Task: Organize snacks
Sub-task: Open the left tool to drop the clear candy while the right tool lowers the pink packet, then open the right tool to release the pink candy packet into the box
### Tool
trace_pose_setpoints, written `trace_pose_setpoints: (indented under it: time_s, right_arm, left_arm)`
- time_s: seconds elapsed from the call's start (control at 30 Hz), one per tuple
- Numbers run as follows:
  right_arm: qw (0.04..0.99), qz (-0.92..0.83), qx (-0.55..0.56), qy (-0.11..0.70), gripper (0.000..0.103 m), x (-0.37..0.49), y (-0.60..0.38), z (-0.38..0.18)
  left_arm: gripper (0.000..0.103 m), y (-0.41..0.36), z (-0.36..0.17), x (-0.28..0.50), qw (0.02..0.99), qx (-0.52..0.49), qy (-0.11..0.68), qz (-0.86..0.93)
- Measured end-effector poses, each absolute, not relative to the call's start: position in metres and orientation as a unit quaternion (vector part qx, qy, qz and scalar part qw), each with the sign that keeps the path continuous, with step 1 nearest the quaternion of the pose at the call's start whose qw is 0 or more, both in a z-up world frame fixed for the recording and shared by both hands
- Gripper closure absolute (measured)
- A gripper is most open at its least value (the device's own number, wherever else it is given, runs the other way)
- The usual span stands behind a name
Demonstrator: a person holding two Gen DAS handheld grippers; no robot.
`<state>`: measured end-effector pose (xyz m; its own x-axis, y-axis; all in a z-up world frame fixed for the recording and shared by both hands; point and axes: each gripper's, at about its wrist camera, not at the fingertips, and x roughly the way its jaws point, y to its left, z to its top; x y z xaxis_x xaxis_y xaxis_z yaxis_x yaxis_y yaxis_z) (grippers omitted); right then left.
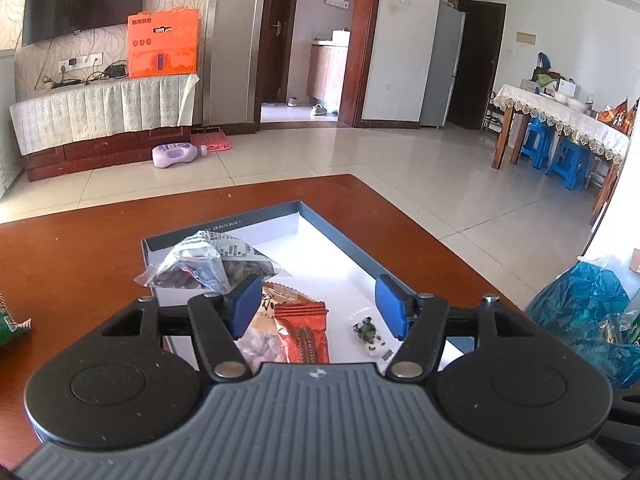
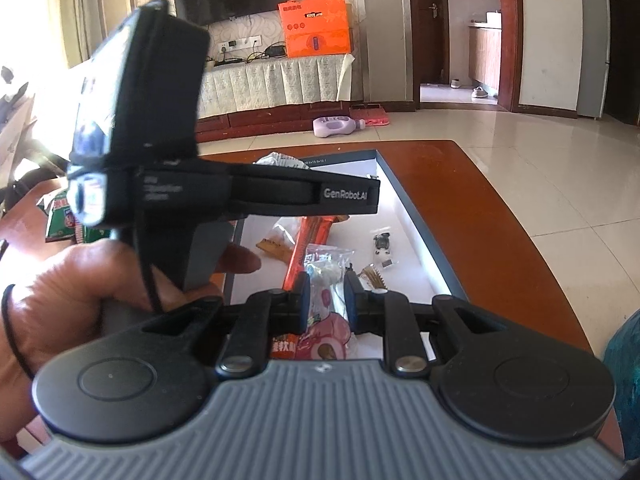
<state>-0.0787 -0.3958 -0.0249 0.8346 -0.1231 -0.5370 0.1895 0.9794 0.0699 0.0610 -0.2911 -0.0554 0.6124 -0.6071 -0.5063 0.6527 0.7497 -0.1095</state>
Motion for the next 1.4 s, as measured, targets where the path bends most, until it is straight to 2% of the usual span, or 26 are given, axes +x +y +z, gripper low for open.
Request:
trace_pose_setpoints:
  time_s: [0.97, 1.07, 1.4]
  right_arm:
    - [0.949, -0.125, 0.084, 0.278, 0.08, -0.043, -0.402, -0.041]
    - [0.951, -0.131, 0.085, 0.267, 0.071, -0.047, -0.403, -0.038]
    - [0.962, -0.115, 0.091, 0.23, 0.068, -0.05, -0.396, -0.028]
  left_arm:
    - [0.033, -0.22, -0.037, 0.053, 0.907, 0.043, 0.258, -0.33]
    - [0.031, -0.215, -0.035, 0.054, 0.908, 0.042, 0.258, -0.328]
    - [0.03, -0.2, -0.029, 0.053, 0.915, 0.035, 0.252, -0.312]
